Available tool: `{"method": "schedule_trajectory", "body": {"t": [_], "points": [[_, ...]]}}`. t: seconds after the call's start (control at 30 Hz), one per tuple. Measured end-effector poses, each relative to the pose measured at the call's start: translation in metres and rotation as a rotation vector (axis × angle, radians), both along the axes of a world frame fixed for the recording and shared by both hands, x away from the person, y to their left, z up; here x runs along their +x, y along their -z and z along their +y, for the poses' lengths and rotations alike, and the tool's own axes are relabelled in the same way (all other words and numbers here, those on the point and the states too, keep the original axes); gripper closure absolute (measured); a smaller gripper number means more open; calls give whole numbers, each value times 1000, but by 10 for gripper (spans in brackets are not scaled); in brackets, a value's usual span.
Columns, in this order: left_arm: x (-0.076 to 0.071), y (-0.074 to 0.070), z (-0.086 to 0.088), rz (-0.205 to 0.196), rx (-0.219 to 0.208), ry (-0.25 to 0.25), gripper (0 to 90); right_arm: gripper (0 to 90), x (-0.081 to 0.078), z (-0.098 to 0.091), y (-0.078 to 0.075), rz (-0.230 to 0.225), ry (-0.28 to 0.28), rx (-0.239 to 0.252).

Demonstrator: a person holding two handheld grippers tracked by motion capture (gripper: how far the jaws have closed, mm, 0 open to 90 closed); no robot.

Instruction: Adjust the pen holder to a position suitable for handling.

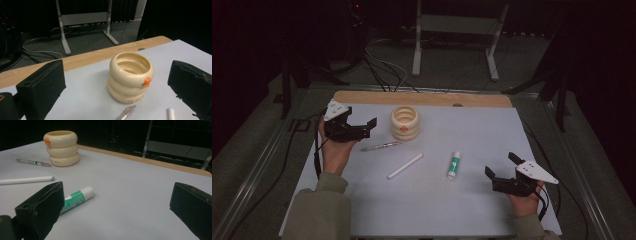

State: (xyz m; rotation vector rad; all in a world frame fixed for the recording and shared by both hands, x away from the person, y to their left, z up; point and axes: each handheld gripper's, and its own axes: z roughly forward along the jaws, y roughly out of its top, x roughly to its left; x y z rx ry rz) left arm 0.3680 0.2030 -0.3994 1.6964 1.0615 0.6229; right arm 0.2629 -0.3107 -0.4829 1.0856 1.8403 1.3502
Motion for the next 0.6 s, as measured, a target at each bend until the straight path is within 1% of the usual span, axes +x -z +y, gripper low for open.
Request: {"method": "schedule_trajectory", "body": {"t": [0.2, 0.23, 0.27, 0.4, 0.43, 0.47, 0.5, 0.6], "points": [[13, -2, -6, 12, 2, -3, 19, 3, 0, 0, 0, -1, -1, 0], [13, -2, -6, 12, 2, -3, 19, 3, 0, 0, 0, -1, -1, 0], [17, -2, -8, 14, 6, -7, 19, 3, 0, 0, 0, 0, 1, 0], [24, 0, -11, 27, -1, -9, 19, 3, 0, 0, 0, -1, -1, 0], [24, 0, -11, 27, -1, -9, 20, 3, 0, 0, 0, -1, -1, 0], [29, 2, -13, 34, 1, -12, 20, 3, 0, 0, 0, -1, -1, 0], [31, 2, -14, 38, 9, -13, 20, 3, 0, 0, 0, -1, 0, 0], [36, 5, -16, 47, 11, -13, 20, 3, 0, 0, 0, 1, -1, 1]]}}
